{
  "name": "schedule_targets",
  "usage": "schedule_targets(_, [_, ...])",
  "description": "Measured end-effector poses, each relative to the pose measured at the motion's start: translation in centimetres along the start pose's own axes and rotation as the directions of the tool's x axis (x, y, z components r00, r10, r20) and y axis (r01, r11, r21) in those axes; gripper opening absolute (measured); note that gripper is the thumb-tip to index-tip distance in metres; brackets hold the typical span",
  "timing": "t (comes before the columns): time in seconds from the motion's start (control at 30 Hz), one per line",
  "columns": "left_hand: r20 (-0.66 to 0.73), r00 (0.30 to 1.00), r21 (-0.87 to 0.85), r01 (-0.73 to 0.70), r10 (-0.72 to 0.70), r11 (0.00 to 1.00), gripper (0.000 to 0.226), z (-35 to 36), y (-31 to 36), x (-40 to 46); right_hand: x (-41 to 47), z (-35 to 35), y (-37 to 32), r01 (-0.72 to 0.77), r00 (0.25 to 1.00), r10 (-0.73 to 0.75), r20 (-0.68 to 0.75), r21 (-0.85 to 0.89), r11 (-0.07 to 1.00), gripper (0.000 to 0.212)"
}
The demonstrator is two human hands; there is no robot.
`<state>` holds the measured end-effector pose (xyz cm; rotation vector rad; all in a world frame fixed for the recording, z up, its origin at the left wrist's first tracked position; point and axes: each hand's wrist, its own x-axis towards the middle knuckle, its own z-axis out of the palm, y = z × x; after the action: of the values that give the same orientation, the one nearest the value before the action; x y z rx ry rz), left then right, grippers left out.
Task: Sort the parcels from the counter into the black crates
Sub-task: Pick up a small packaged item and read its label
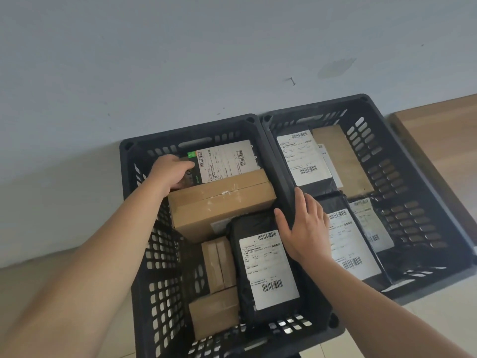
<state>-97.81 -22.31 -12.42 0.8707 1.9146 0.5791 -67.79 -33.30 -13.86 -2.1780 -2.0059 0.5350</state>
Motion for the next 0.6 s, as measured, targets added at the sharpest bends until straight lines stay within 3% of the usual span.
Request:
schedule_targets(0.07, [-0.169, 0.981, 0.048, -0.084, 0.091, 0.995, 0.043, -0.2, 0.2, -2.5, 0.0, -0.2, 0.1, 0.024, 1.0, -0.025, 0.012, 0.041, 0.999, 0.072])
schedule_targets(0.17, [-0.335, 0.925, -0.075, -0.217, 0.18, 0.973, 0.036, 0.5, 0.2, -8.3, -0.3, -0.6, 0.1, 0.053, 0.999, -0.054, 0.005, 0.107, 0.993, 0.067])
schedule_targets(0.37, [-0.255, 0.955, -0.292, -0.228, 0.154, 0.929, 0.015, 6.1, -2.4, -20.4, -1.8, -2.1, 0.8, 0.109, 0.994, -0.111, -0.018, 0.41, 0.905, 0.057])
schedule_targets(0.6, [-0.175, 0.974, -0.337, -0.195, 0.142, 0.921, 0.015, 14.9, -2.1, -31.9, -8.6, -7.3, 8.8, 0.1, 0.995, -0.076, -0.066, 0.77, 0.63, 0.034])
